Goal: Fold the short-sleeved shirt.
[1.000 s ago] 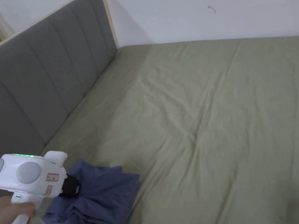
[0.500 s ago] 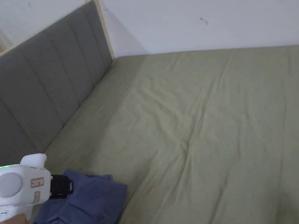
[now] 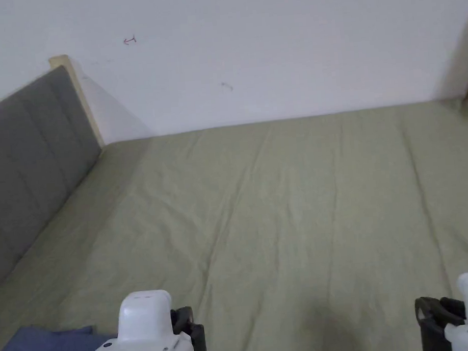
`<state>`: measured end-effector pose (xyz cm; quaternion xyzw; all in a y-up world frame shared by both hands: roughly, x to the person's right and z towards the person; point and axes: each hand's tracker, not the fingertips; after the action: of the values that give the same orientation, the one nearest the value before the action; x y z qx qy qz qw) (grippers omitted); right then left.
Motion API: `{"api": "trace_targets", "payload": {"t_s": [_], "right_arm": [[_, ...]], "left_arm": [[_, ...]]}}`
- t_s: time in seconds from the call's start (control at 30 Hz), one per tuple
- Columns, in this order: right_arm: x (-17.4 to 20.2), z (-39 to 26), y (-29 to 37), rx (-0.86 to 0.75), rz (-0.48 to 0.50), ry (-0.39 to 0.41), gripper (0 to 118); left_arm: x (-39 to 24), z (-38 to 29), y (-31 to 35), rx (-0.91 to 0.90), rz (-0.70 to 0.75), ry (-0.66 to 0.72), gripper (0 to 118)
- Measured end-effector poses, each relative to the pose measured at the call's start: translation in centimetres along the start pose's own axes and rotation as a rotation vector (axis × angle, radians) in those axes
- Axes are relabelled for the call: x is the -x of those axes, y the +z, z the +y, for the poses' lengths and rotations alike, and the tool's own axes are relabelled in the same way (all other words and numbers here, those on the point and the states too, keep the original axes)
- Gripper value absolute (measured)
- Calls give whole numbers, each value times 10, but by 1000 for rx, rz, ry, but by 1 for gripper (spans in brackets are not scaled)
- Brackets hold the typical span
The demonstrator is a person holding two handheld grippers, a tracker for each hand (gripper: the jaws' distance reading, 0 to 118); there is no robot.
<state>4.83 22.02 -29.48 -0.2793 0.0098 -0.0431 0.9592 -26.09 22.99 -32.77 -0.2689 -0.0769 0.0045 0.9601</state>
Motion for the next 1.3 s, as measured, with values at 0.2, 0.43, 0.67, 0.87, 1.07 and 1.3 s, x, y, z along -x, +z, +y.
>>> {"api": "trace_targets", "payload": {"t_s": [0.2, 0.43, 0.67, 0.87, 1.07, 1.3], "right_arm": [[3, 16, 31, -162, -62, 5, 0], [-5, 26, 53, -241, -21, -39, 28], [-9, 35, 68, -304, -75, -22, 109], [-10, 54, 73, -347, -62, -43, 111], [-7, 63, 68, -346, -83, -8, 111], [-7, 66, 58, -340, -87, -32, 111]], "left_arm": [[-61, 6, 26, -123, 40, -30, 0], [-87, 25, 63, -268, 108, -57, 59], [-96, 40, 82, -321, 91, -95, 118], [-105, 53, 71, -199, 110, -72, 113], [-103, 53, 68, -266, 112, -66, 110], [-100, 61, 63, -261, 147, -60, 110]]}}
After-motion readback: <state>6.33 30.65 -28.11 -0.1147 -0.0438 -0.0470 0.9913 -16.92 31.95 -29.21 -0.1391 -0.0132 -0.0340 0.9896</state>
